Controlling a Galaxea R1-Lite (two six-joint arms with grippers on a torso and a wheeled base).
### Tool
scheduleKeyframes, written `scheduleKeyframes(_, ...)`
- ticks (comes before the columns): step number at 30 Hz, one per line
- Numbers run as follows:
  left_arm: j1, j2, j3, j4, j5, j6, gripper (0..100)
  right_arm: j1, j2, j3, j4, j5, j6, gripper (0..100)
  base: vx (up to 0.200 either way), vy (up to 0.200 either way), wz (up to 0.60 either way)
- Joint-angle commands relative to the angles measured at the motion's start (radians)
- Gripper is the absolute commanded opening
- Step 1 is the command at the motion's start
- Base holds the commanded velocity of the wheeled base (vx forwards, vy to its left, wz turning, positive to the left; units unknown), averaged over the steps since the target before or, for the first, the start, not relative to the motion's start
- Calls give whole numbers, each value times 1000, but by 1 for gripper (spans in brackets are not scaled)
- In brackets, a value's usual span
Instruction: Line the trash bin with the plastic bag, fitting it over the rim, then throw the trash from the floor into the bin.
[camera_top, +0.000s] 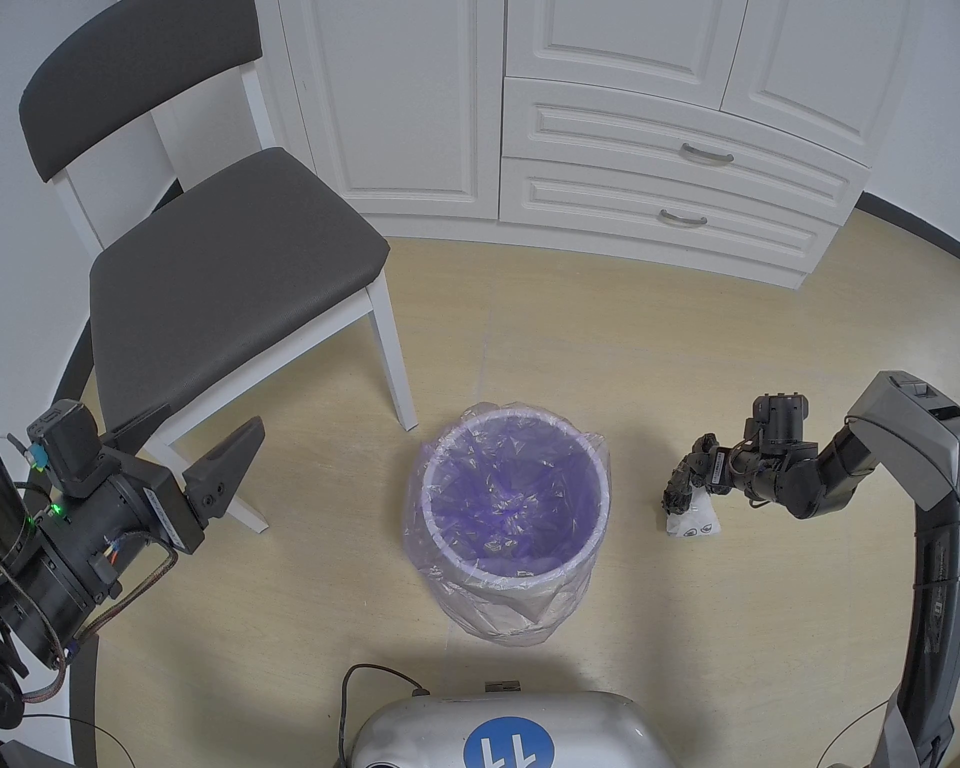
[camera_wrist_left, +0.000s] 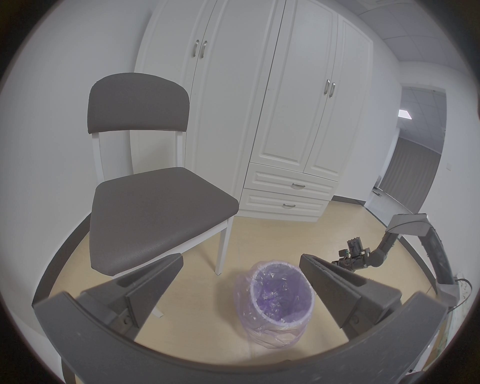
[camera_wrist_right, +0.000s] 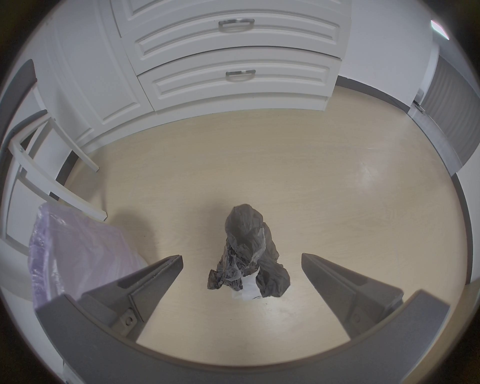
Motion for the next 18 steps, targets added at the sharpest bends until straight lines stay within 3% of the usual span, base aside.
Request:
scheduleKeyframes(1, 1, -4, 1, 1, -2, 1, 100, -16, 115, -68, -11, 3, 18, 100, 0, 0, 0)
scheduleKeyframes(6, 7, 1, 5, 1, -4, 0, 100, -16, 207, -178, -13, 3, 125, 100, 0, 0, 0)
scheduleKeyframes(11, 4, -5, 10, 1, -4, 0, 100, -16, 268, -213, -68, 4, 167, 100, 0, 0, 0)
scheduleKeyframes(12, 2, -4, 11, 1, -4, 0, 100, -16, 288, -212, -94, 4, 167, 0, 0, 0, 0)
scheduleKeyframes(18, 2, 2, 11, 1, -7, 0, 100, -13, 282, -206, -115, 3, 164, 0, 0, 0, 0)
